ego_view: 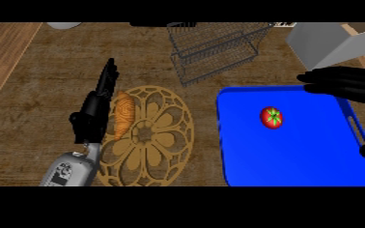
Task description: Pick the tomato from the tray and place it in the tiered basket
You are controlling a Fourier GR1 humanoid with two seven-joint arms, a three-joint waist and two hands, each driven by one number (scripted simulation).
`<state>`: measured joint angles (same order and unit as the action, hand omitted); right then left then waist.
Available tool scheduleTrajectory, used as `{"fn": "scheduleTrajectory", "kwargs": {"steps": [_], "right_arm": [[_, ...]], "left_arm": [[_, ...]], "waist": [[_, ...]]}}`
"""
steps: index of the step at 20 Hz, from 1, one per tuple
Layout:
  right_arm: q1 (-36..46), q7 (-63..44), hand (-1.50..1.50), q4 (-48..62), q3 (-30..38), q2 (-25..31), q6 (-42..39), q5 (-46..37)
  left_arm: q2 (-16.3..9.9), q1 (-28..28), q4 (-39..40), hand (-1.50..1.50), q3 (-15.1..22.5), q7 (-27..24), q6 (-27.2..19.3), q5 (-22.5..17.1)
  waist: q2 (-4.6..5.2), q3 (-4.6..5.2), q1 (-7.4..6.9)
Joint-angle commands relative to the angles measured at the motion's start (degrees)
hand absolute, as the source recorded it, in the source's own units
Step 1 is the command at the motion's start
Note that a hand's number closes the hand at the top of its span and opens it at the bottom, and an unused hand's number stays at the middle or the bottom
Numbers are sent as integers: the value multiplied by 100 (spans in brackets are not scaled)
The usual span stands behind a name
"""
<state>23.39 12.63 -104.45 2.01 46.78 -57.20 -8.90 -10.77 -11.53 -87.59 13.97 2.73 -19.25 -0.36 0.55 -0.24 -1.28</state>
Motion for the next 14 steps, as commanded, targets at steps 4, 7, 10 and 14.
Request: {"fn": "scheduleTrajectory", "kwargs": {"steps": [4,7,10,14], "right_arm": [[-129,2125,-150,709,-480,839,152,-1158],[-156,2701,-150,1282,-833,999,969,-1723],[-323,2807,-150,1305,-1323,907,1653,-2138],[227,3261,-150,2021,-1541,1072,2031,-2406]], "left_arm": [[-55,-63,-117,0,-49,182,112,25],[205,8,284,0,27,-303,41,113],[96,276,-201,0,32,8,52,133],[58,197,117,0,-182,-282,224,43]], "waist": [[-11,6,-5],[7,12,1],[-32,17,10],[-22,23,-22]]}}
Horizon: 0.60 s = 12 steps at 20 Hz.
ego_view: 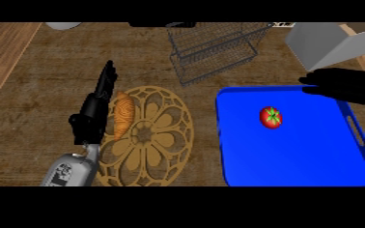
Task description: Pick the tomato from the tray and place it in the tiered basket
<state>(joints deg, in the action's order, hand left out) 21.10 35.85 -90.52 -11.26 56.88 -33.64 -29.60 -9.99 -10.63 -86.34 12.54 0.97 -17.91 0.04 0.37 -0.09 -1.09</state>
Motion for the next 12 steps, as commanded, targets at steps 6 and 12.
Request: {"fn": "scheduleTrajectory", "kwargs": {"steps": [6,12], "right_arm": [[214,1398,-150,946,-764,-205,731,-995],[372,1825,-150,1340,-742,-440,1386,-1385]], "left_arm": [[-47,38,-89,0,-189,-19,287,-87],[87,-175,-48,0,-240,283,115,203]], "waist": [[-15,6,5],[-25,7,63]]}}
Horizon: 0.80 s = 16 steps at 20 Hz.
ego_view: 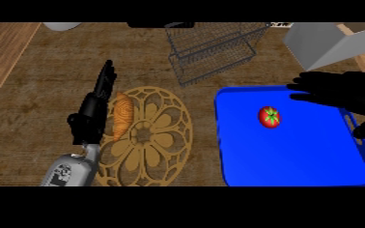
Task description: Pick the tomato from the tray and place it in the tiered basket
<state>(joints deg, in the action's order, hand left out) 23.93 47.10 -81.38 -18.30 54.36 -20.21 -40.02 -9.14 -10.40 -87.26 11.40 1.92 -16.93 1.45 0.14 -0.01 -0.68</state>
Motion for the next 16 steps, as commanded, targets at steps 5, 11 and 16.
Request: {"fn": "scheduleTrajectory", "kwargs": {"steps": [5,11,16], "right_arm": [[615,121,-150,827,115,-734,-277,-543],[599,212,-150,1235,122,-976,-265,-760],[564,418,-150,1780,-8,-1274,69,-1109]], "left_arm": [[232,407,-181,0,107,-93,25,214],[273,357,91,0,-70,-344,142,219],[328,162,-119,0,-85,26,64,396]], "waist": [[-6,2,-4],[-4,3,23],[-5,1,24]]}}
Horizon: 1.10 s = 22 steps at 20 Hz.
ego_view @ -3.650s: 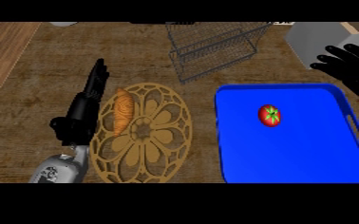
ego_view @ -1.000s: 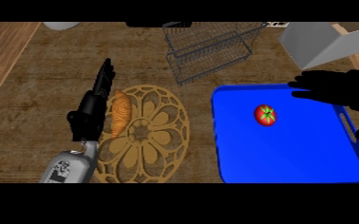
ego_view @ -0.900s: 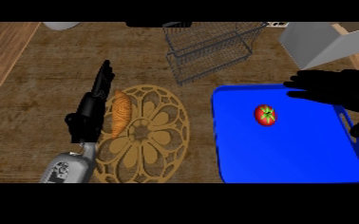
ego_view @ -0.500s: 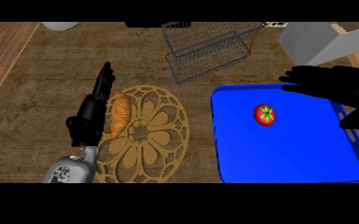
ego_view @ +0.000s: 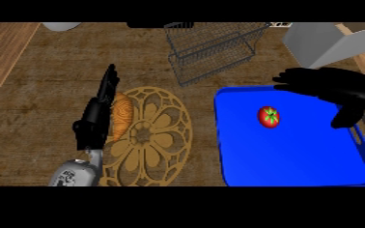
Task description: Pick the tomato from the tray and place it in the tiered basket
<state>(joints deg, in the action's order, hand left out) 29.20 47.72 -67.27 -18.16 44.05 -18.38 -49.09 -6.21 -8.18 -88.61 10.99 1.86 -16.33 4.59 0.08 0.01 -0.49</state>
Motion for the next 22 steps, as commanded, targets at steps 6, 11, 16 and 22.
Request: {"fn": "scheduleTrajectory", "kwargs": {"steps": [6,11,16,22], "right_arm": [[469,592,-150,789,-32,-514,-169,-306],[25,730,-150,718,-63,-497,23,-431],[-168,457,-150,142,-85,-453,-374,-395],[262,405,-150,645,-53,-760,-423,-695]], "left_arm": [[-2,-308,181,0,-246,147,183,17],[116,-154,126,0,-218,68,178,85],[-28,-88,-290,0,-282,357,306,109],[275,7,-251,0,-60,262,120,422]], "waist": [[3,0,4],[-5,0,36],[-22,1,57],[-7,0,16]]}}
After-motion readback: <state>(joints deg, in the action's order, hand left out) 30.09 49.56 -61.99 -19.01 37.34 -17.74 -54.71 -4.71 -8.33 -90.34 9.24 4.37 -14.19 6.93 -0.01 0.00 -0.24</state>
